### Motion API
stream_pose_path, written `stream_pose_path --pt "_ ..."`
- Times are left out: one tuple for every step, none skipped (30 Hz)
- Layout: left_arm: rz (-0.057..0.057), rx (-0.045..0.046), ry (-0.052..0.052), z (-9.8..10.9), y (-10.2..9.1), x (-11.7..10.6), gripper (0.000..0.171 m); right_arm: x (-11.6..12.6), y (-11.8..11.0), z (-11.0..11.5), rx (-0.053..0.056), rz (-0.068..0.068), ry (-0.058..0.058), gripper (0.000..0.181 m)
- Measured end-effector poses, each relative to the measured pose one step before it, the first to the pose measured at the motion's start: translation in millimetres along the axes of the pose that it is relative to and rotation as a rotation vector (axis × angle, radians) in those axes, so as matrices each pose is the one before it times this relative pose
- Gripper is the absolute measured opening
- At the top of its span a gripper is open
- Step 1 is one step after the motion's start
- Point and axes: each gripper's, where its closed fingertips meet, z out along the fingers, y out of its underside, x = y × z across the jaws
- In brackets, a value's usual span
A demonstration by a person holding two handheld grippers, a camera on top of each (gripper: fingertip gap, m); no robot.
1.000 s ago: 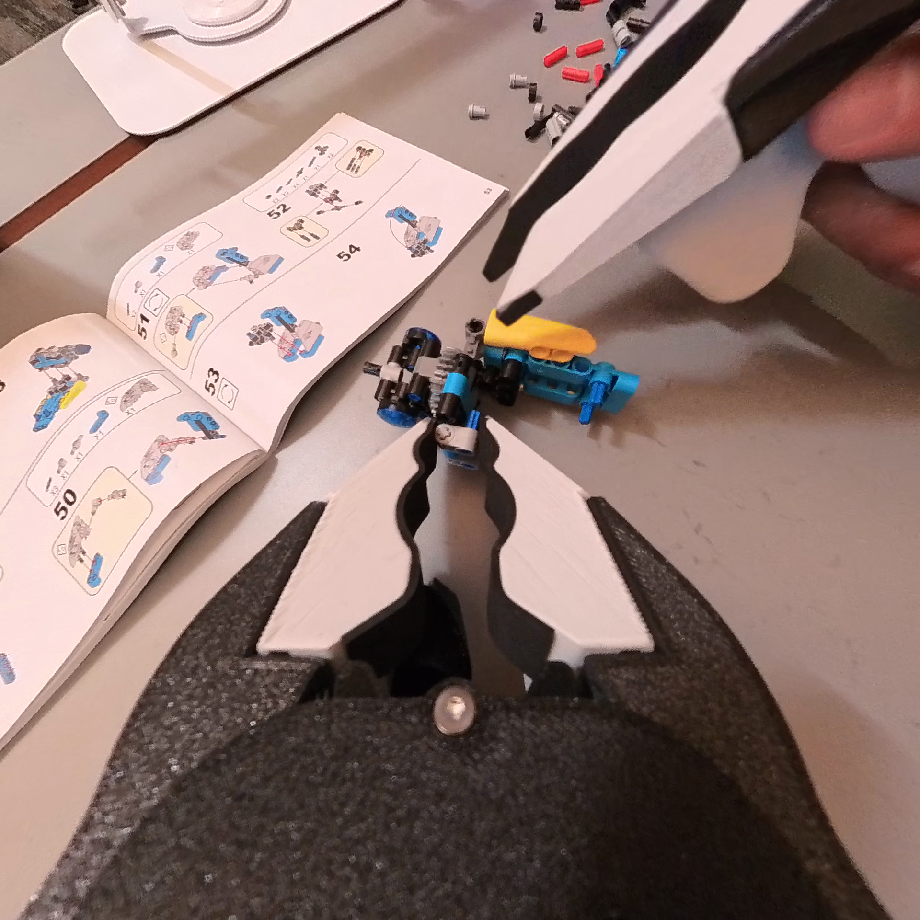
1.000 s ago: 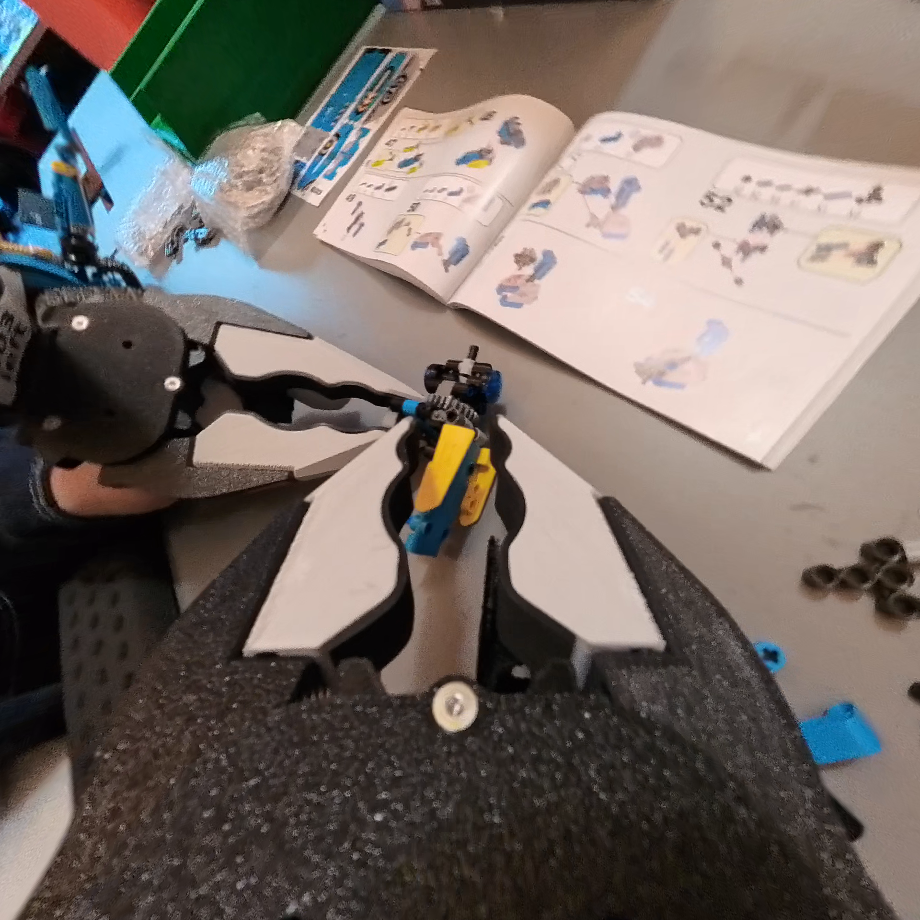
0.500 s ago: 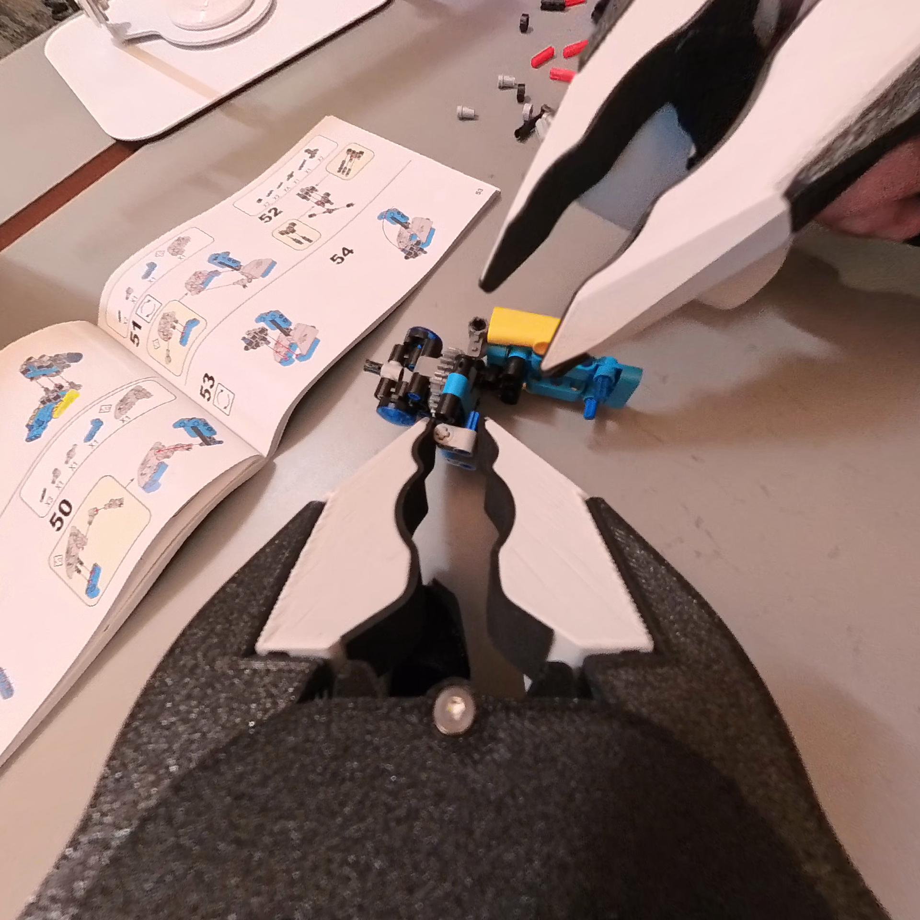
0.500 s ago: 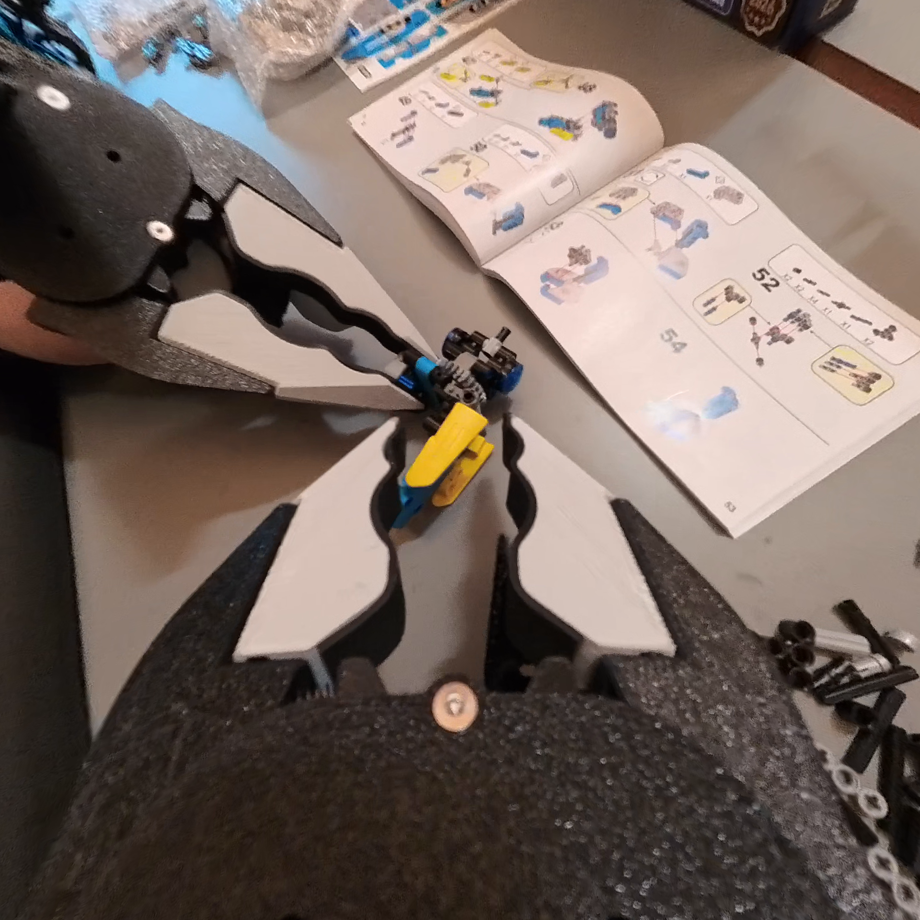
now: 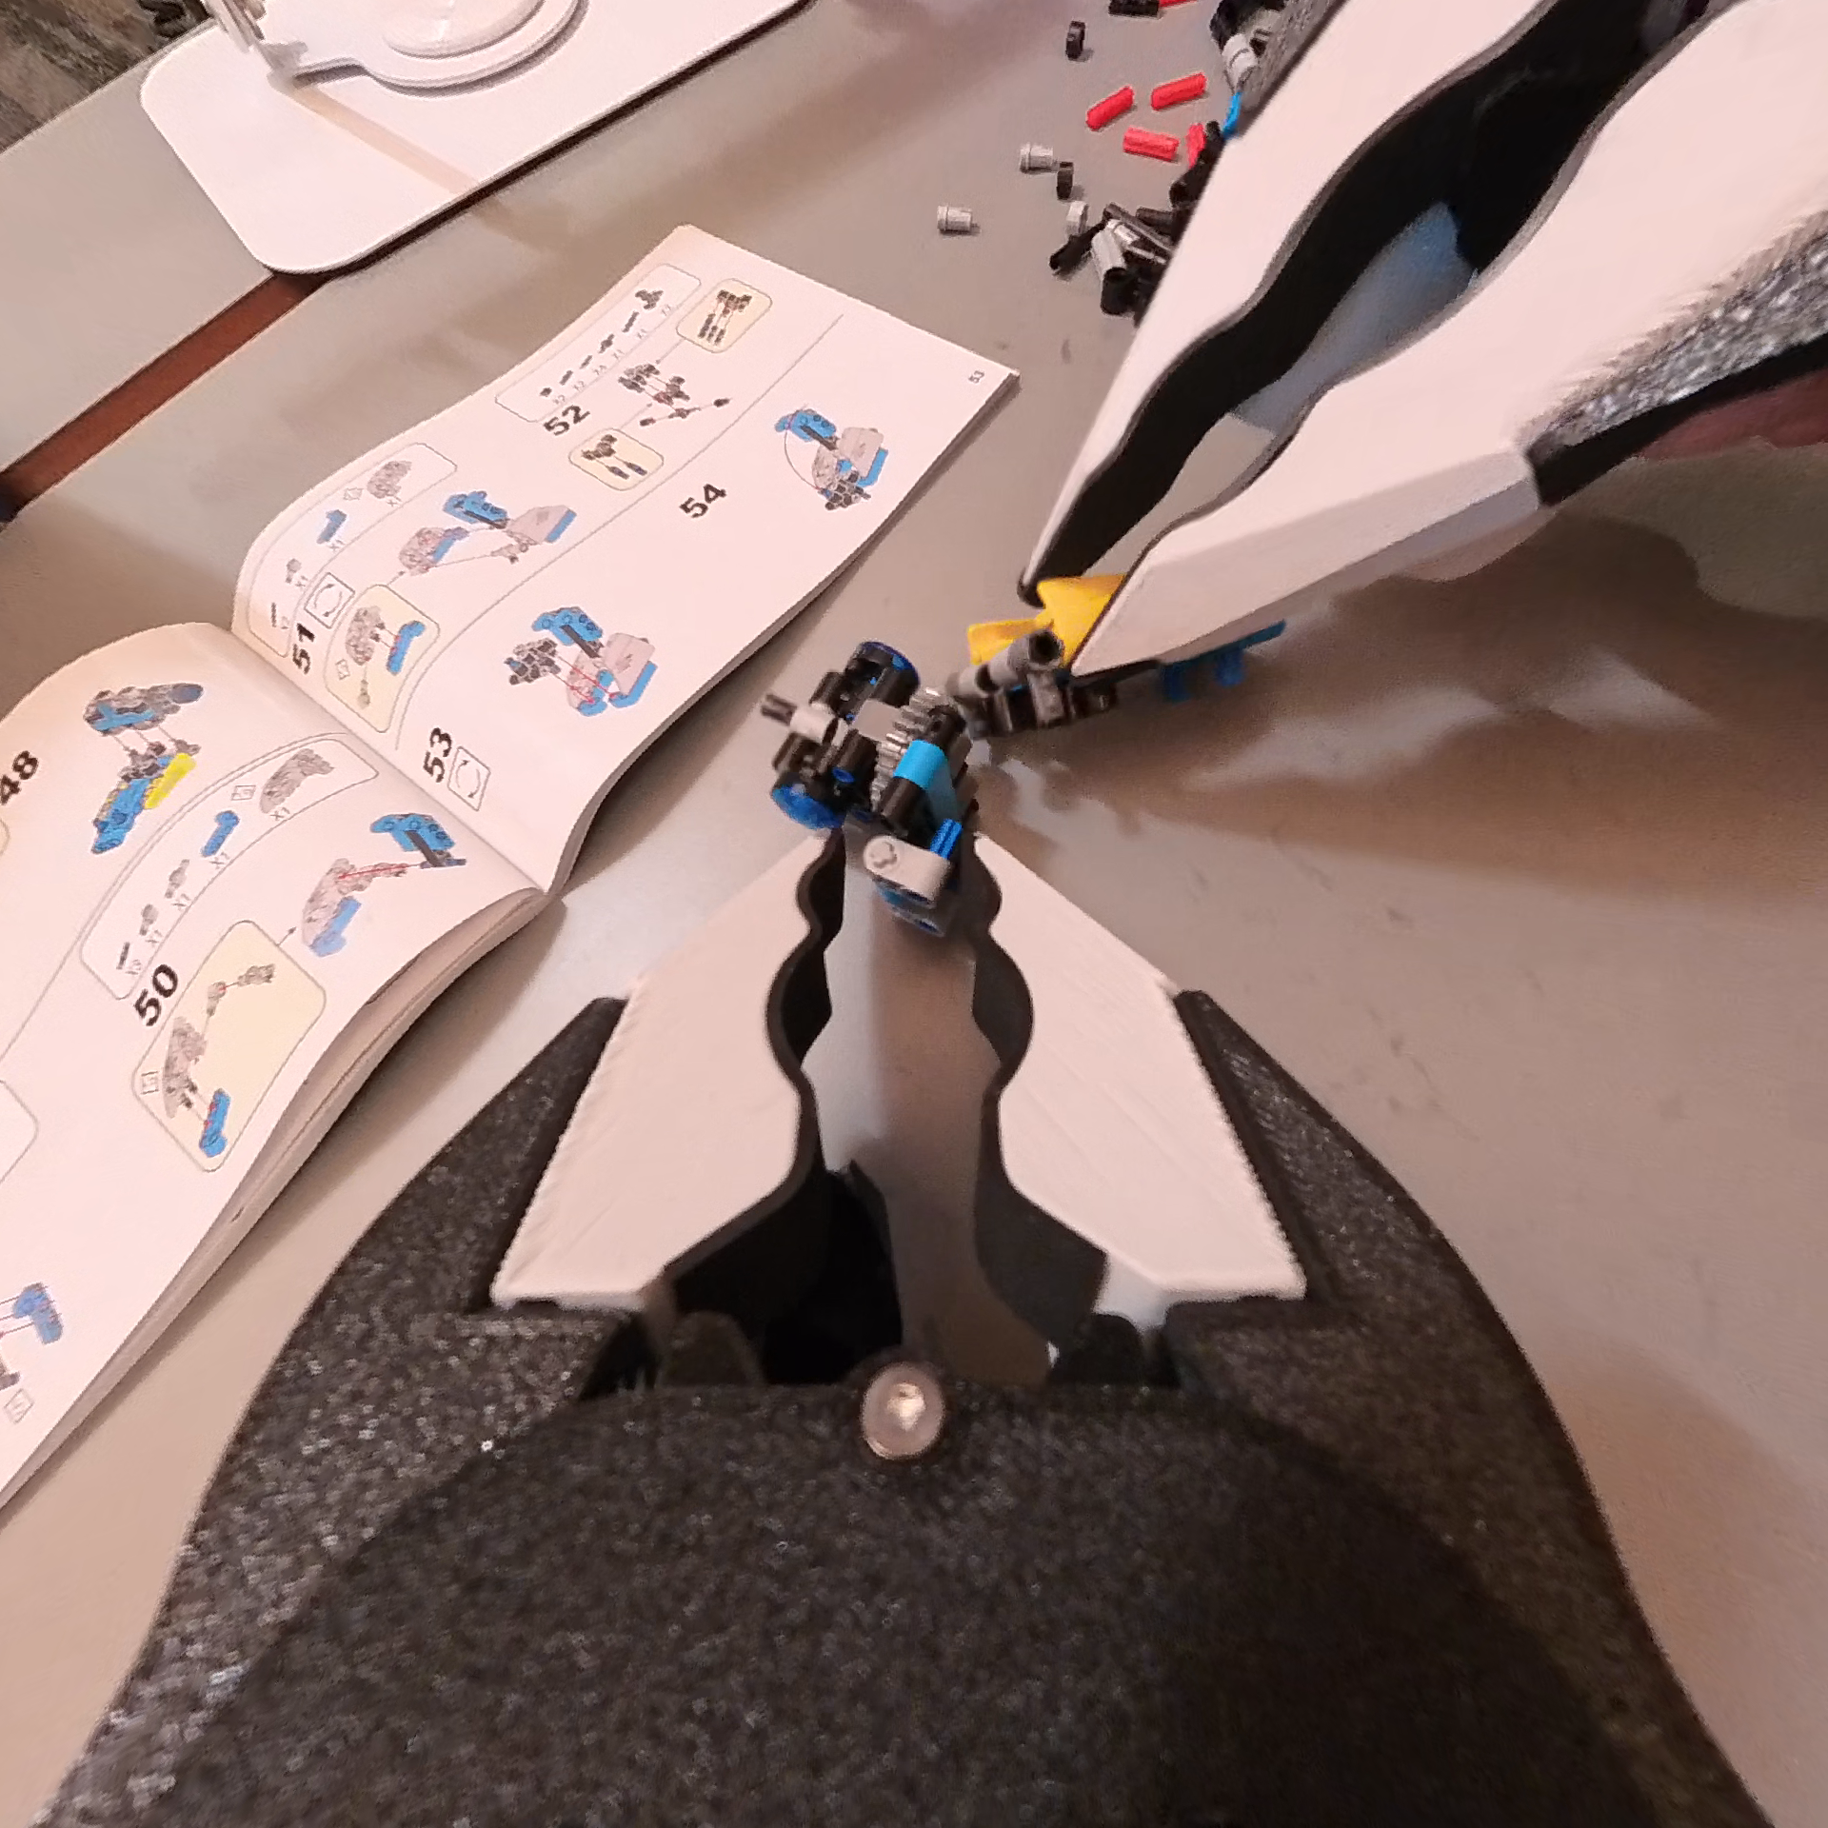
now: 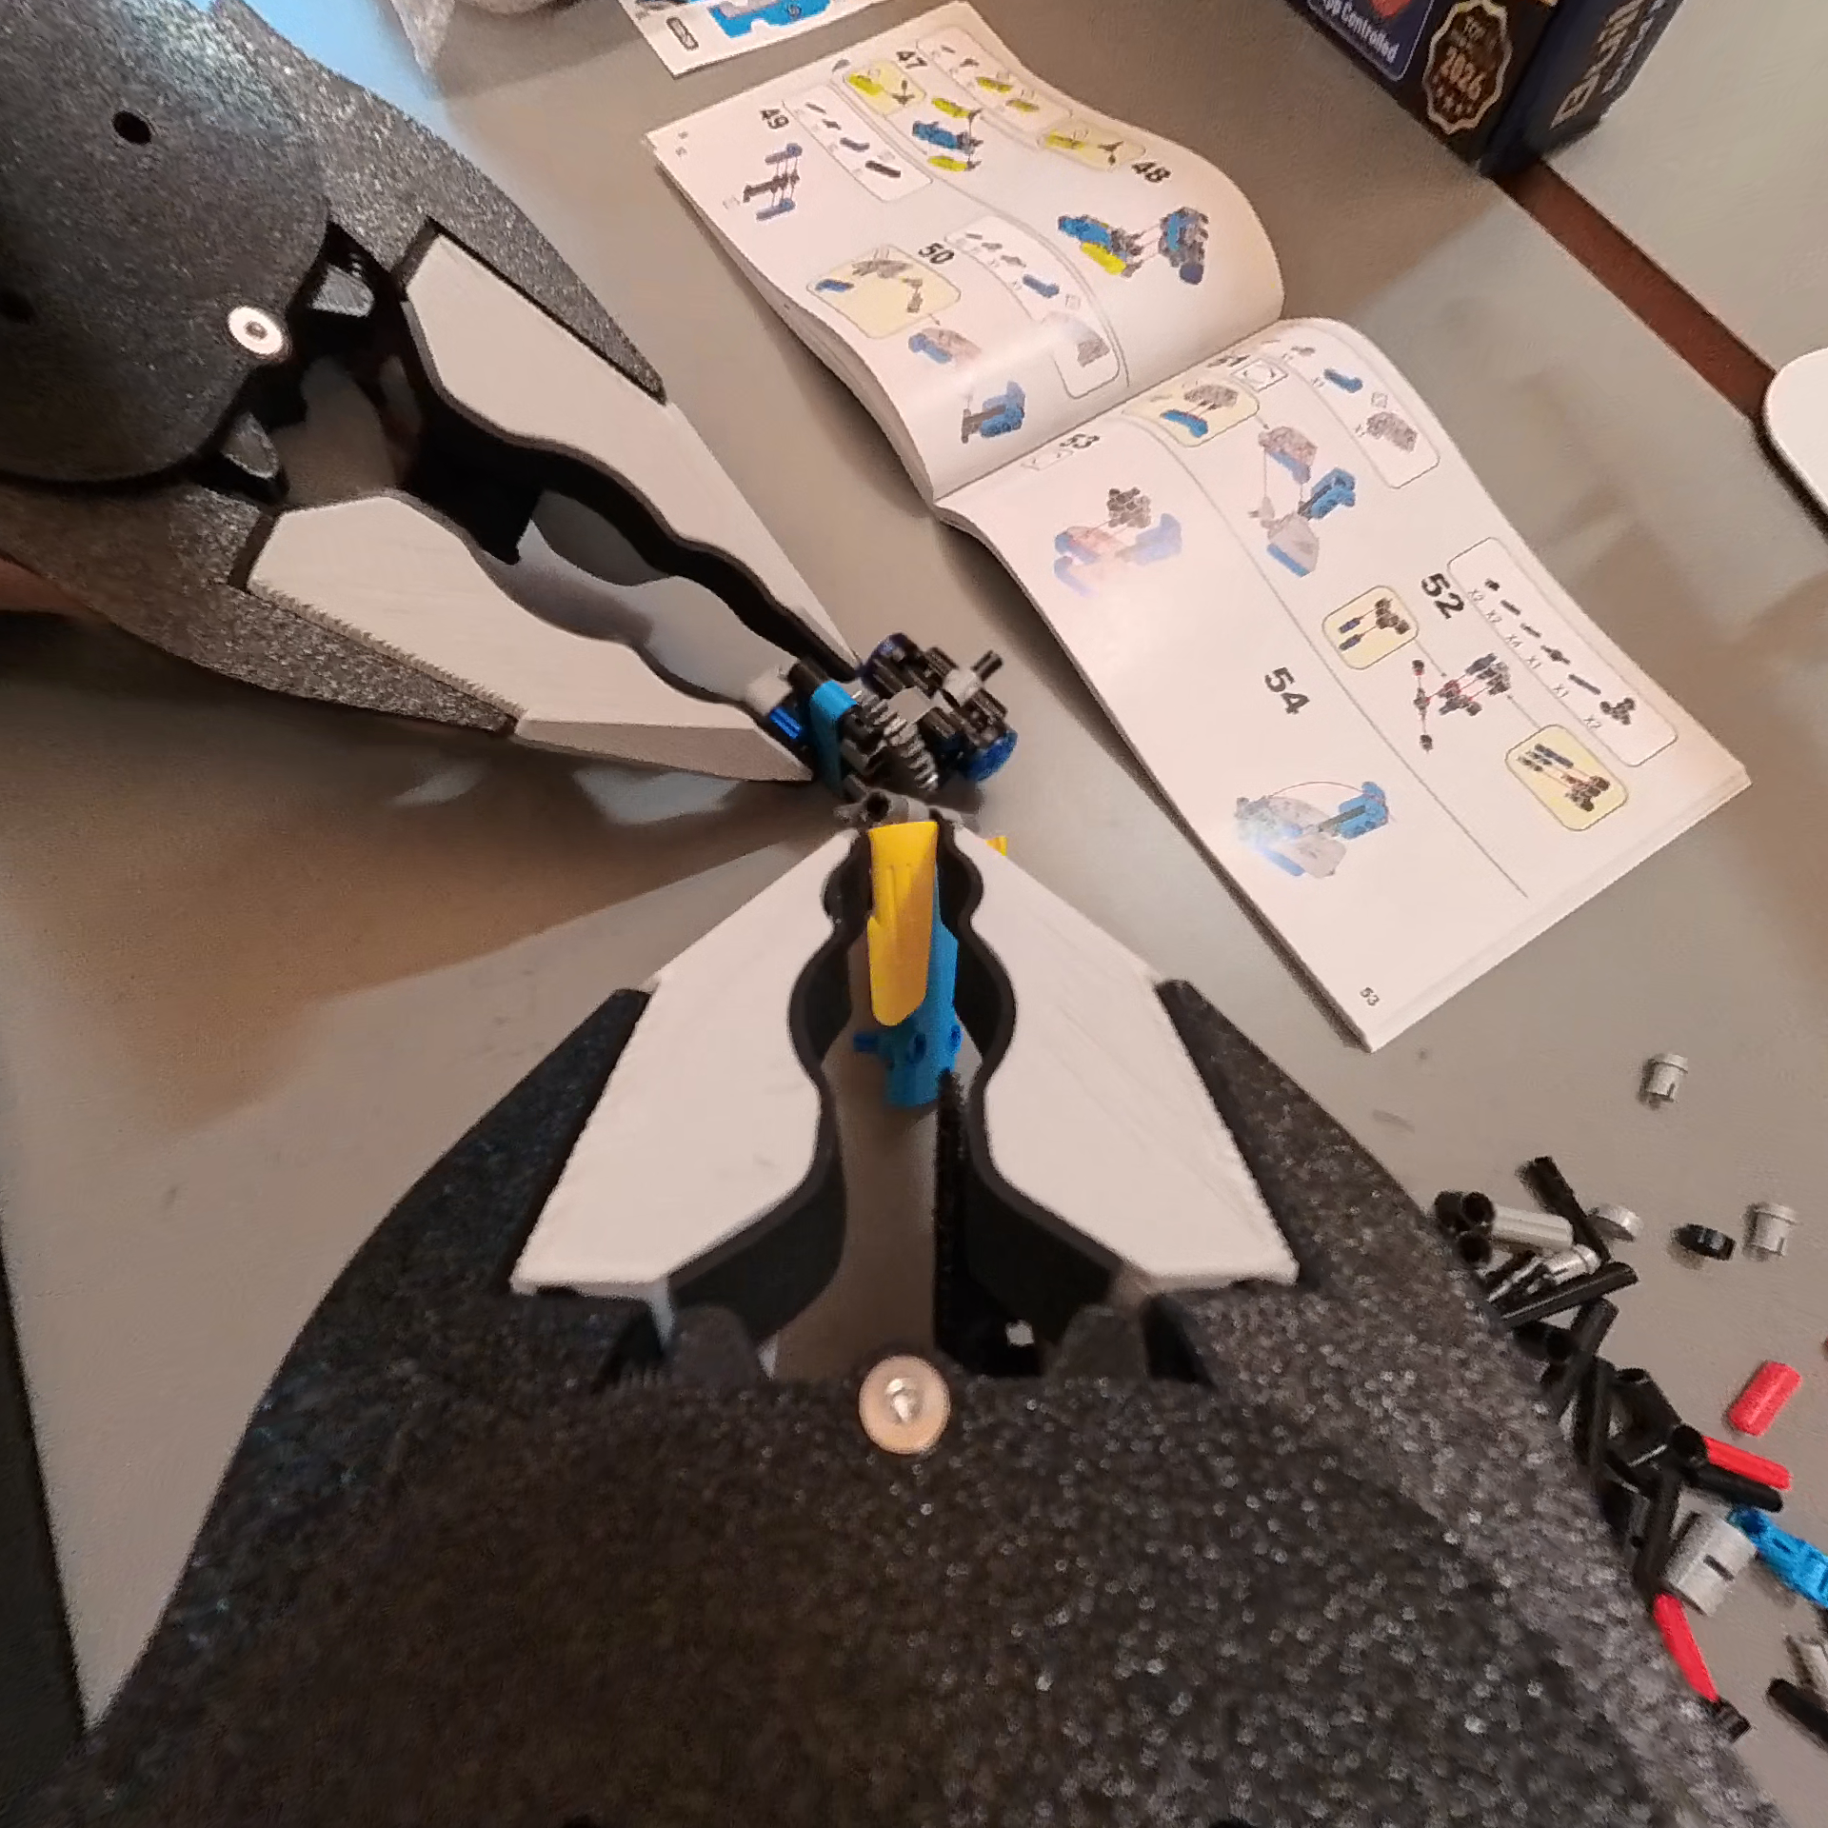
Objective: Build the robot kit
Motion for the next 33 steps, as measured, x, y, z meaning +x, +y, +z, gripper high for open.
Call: stream_pose_path --pt "0.0009 -0.00036 0.0010 -0.38 -0.13 0.75 0.023 0.22 0.19 -0.07 0.0002 -0.0034 0.0063 0.013" --pt "0.0007 -0.00018 0.0009 -0.45 -0.20 0.64 0.024 -0.15 -0.72 -0.66 0.0046 0.0024 0.0008 0.013" --pt "0.0016 0.00024 0.0000 -0.44 -0.24 0.36 0.025 -0.52 -1.62 -0.98 0.0090 0.0081 -0.0047 0.013" --pt "0.0015 0.00101 -0.0035 -0.52 -0.33 -0.41 0.026 0.47 -1.79 -1.16 0.0093 0.0112 0.0005 0.013" --pt "0.0012 0.00186 -0.0042 -0.75 -0.44 -0.83 0.027 1.12 -2.49 -1.37 0.0133 0.0102 0.0046 0.013" --pt "0.0006 0.00083 -0.0016 -0.51 -0.25 -0.71 0.027 0.43 -3.14 -1.84 0.0176 0.0070 0.0002 0.013" --pt "-0.0011 -0.00058 -0.0009 -0.29 0.10 -0.63 0.029 0.58 -3.72 -2.08 0.0212 0.0085 -0.0001 0.013" --pt "-0.0024 0.00016 0.0001 -0.34 0.08 -0.45 0.030 0.45 -4.16 -2.47 0.0238 0.0127 -0.0033 0.013" --pt "-0.0029 0.00111 0.0027 -0.45 -0.18 0.05 0.031 0.45 -4.65 -2.62 0.0272 0.0149 -0.0050 0.013" --pt "-0.0041 0.00311 0.0044 -0.72 -0.77 0.26 0.031 0.43 -5.84 -3.09 0.0336 0.0170 -0.0046 0.013" --pt "-0.0067 0.00902 0.0023 -1.29 -1.70 -0.08 0.032 -0.18 -6.93 -3.38 0.0404 0.0184 -0.0088 0.013" --pt "-0.0069 0.01404 0.0026 -1.90 -2.94 -0.13 0.033 -1.54 -8.08 -3.63 0.0481 0.0242 -0.0175 0.013" --pt "-0.0051 0.01456 0.0073 -2.14 -3.25 0.64 0.035 -2.32 -8.89 -3.61 0.0544 0.0305 -0.0246 0.013" --pt "-0.0035 0.01313 0.0075 -2.61 -3.20 0.77 0.039 -2.83 -8.66 -3.28 0.0546 0.0339 -0.0282 0.013" --pt "-0.0025 0.01519 0.0024 -3.24 -3.71 -0.03 0.044 -2.86 -8.50 -2.96 0.0537 0.0378 -0.0303 0.013" --pt "-0.0021 0.02427 0.0004 -4.55 -5.53 -0.56 0.049 -2.81 -7.46 -2.45 0.0509 0.0392 -0.0315 0.013" --pt "-0.0029 0.03700 0.0021 -6.09 -7.79 -0.50 0.054 -3.35 -6.34 -1.72 0.0453 0.0424 -0.0363 0.013" --pt "-0.0036 0.04887 0.0048 -7.26 -9.97 -0.23 0.056 -3.79 -5.15 -0.93 0.0393 0.0447 -0.0385 0.013" --pt "-0.0080 0.06119 0.0091 -8.15 -12.17 0.34 0.059 -4.17 -3.70 0.07 0.0311 0.0428 -0.0401 0.013" --pt "-0.0162 0.06894 0.0206 -7.80 -13.67 1.77 0.060 -3.61 -1.80 1.03 0.0199 0.0384 -0.0328 0.013" --pt "-0.0204 0.06955 0.0396 -6.95 -13.52 4.79 0.059 -3.48 -1.17 1.80 0.0178 0.0250 -0.0252 0.013" --pt "-0.0247 0.06762 0.0438 -5.78 -12.45 5.78 0.056 -5.20 0.00 2.35 0.0098 0.0132 -0.0314 0.012" --pt "-0.0293 0.05782 0.0376 -4.10 -9.84 4.81 0.051 -6.74 -0.07 2.50 0.0076 0.0062 -0.0359 0.012" --pt "-0.0324 0.03892 0.0383 -2.22 -6.05 4.31 0.049 -7.36 -1.11 2.40 0.0143 0.0074 -0.0386 0.012" --pt "-0.0364 0.01794 0.0411 -0.60 -2.19 4.13 0.048 -8.45 -1.31 2.13 0.0158 0.0164 -0.0488 0.011" --pt "-0.0409 0.00456 0.0424 0.31 0.28 3.45 0.048 -7.45 -3.68 0.77 0.0303 0.0256 -0.0473 0.009" --pt "-0.0445 0.00635 0.0400 0.27 0.17 2.73 0.048 -4.57 -3.72 -0.20 0.0294 0.0250 -0.0329 0.007" --pt "-0.0453 0.01345 0.0435 -0.15 -1.07 3.18 0.049 -1.29 -0.40 -0.07 0.0051 0.0208 -0.0159 0.005" --pt "-0.0459 0.01469 0.0385 -0.21 -1.16 2.34 0.048 2.52 3.25 0.17 -0.0211 0.0085 0.0084 0.005" --pt "-0.0437 0.01091 0.0166 0.15 -0.34 -1.46 0.048 3.76 3.44 0.00 -0.0207 -0.0076 0.0227 0.005" --pt "-0.0352 0.00433 0.0040 0.08 0.77 -3.61 0.048 3.66 1.24 -0.28 -0.0056 -0.0113 0.0250 0.005" --pt "-0.0263 -0.00197 -0.0028 -0.21 1.54 -4.54 0.048 1.43 0.68 -0.38 -0.0054 -0.0031 0.0091 0.005" --pt "-0.0189 -0.00738 -0.0099 -0.26 1.82 -5.18 0.048 0.78 0.05 -0.55 -0.0055 -0.0048 0.0076 0.005"
